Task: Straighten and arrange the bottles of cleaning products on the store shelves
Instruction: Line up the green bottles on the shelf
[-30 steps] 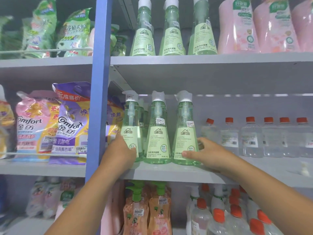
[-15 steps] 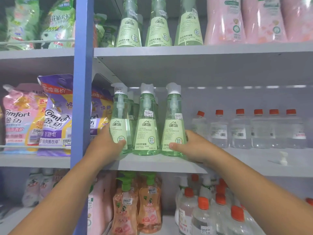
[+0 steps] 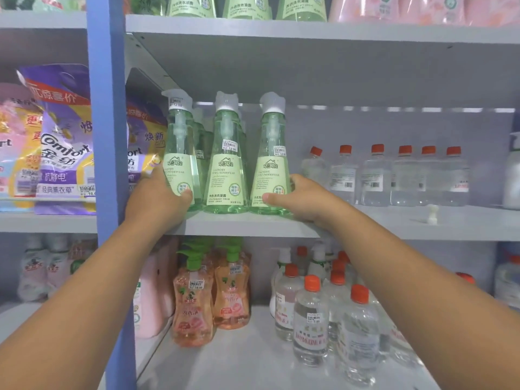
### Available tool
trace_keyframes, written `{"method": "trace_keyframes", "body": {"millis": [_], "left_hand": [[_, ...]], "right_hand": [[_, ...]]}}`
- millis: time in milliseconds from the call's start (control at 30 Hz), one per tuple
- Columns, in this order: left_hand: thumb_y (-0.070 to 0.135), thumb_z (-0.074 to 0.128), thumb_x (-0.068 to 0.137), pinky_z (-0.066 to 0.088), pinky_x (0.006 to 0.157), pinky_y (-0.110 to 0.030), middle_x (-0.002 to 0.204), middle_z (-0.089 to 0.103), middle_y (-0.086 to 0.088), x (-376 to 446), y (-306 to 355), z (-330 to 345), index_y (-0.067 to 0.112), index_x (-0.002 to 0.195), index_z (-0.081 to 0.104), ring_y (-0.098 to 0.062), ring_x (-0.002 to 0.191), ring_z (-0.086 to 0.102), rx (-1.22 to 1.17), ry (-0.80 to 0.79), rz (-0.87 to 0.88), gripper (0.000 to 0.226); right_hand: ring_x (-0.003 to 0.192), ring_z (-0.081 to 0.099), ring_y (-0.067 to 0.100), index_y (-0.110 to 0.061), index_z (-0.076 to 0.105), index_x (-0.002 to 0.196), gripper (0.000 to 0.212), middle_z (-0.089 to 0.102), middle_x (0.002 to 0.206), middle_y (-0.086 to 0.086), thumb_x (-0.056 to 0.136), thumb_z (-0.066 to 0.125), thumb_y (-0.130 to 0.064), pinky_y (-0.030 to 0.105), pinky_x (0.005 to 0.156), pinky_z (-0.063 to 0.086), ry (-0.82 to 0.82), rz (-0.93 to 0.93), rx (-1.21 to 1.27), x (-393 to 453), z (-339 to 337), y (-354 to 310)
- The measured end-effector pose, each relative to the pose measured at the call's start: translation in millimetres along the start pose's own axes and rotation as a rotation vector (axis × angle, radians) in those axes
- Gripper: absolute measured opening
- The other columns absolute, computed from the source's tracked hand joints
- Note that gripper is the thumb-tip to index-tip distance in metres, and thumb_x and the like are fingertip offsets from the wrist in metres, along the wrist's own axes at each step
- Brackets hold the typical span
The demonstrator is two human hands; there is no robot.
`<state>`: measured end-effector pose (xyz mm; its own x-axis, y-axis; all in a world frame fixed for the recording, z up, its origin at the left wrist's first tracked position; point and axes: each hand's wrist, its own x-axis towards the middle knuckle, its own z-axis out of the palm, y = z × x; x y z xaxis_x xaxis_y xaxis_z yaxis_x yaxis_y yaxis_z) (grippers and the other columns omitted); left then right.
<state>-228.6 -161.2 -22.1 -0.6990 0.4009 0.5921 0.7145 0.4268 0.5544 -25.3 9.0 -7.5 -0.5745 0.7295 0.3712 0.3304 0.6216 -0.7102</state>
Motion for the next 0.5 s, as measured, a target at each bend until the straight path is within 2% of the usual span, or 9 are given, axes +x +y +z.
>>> {"method": "trace_keyframes", "body": {"millis": [133,200,267,300,367,433,500], "left_hand": [[0.036,0.060,0.096,0.049,0.095,-0.054,0.134,0.053,-0.024,-4,-3,3,0.007,0.144,0.037,-0.046,0.121,0.052,-0.005,0.054,0.033,0.060],[0.030,0.059,0.096,0.042,0.108,-0.057,0.144,0.046,-0.022,-33,-3,8,0.006,0.142,0.041,-0.043,0.134,0.043,-0.095,0.213,0.199,0.055],[0.021,0.062,0.096,0.036,0.115,-0.043,0.145,0.048,-0.010,-91,-1,20,0.010,0.140,0.048,-0.029,0.139,0.041,-0.301,0.324,0.411,0.048],[0.017,0.065,0.095,0.038,0.111,-0.035,0.137,0.054,-0.003,-122,-2,33,0.013,0.136,0.054,-0.021,0.132,0.047,-0.425,0.293,0.458,0.042],[0.019,0.069,0.093,0.045,0.104,-0.032,0.124,0.060,0.010,-172,-7,70,0.024,0.126,0.060,-0.011,0.119,0.057,-0.630,0.088,0.364,0.035],[0.028,0.074,0.091,0.050,0.102,-0.037,0.121,0.061,0.015,-200,-9,118,0.034,0.123,0.057,-0.010,0.117,0.060,-0.744,-0.156,0.155,0.037],[0.036,0.079,0.086,0.047,0.101,-0.033,0.125,0.056,0.014,-213,-7,163,0.036,0.126,0.050,-0.012,0.120,0.058,-0.710,-0.367,0.026,0.049]], "right_hand": [[0.109,0.065,0.015,-0.025,0.056,0.128,0.054,0.067,0.127,-0.008,0.085,0.080,-0.048,0.039,0.099,0.054,0.016,-0.021,0.000,-15,-1,-10],[0.117,0.058,0.014,-0.020,0.049,0.143,0.065,0.059,0.134,-0.008,0.091,0.073,-0.049,0.034,0.099,0.048,0.126,-0.062,-0.089,-34,-1,-12],[0.124,0.055,0.010,-0.020,0.046,0.149,0.063,0.055,0.140,-0.007,0.095,0.068,-0.046,0.029,0.102,0.046,0.312,-0.161,-0.041,-72,0,-2],[0.121,0.056,0.004,-0.024,0.050,0.144,0.054,0.057,0.136,-0.010,0.096,0.068,-0.041,0.022,0.101,0.047,0.411,-0.208,0.042,-98,3,10],[0.113,0.058,-0.004,-0.031,0.059,0.130,0.035,0.059,0.124,-0.018,0.097,0.069,-0.031,0.012,0.095,0.047,0.580,-0.233,0.164,-152,13,46],[0.113,0.058,0.000,-0.034,0.058,0.122,0.028,0.057,0.121,-0.021,0.096,0.069,-0.029,0.017,0.096,0.048,0.674,-0.101,0.202,-188,27,98],[0.118,0.056,0.008,-0.034,0.052,0.126,0.038,0.050,0.127,-0.018,0.094,0.071,-0.036,0.029,0.102,0.049,0.621,0.113,0.186,-200,45,151]]}}
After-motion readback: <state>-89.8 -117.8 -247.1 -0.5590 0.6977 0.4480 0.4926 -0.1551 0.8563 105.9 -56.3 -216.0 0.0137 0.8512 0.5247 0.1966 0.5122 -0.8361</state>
